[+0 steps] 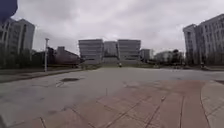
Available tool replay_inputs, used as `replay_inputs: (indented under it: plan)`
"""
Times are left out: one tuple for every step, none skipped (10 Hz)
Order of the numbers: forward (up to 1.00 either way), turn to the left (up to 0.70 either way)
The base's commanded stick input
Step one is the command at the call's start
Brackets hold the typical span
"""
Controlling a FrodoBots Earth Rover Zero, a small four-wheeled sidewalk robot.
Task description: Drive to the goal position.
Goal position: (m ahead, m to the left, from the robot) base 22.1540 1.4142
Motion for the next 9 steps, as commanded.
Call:
replay_inputs:
  plan:
    - [0.70, 0.00]
    - [0.70, 0.01]
    - [0.70, 0.02]
    - [0.70, 0.00]
    - [0.70, 0.01]
    - [0.70, 0.01]
    - [0.70, 0.00]
    - [0.70, 0.00]
    - [0.70, 0.00]
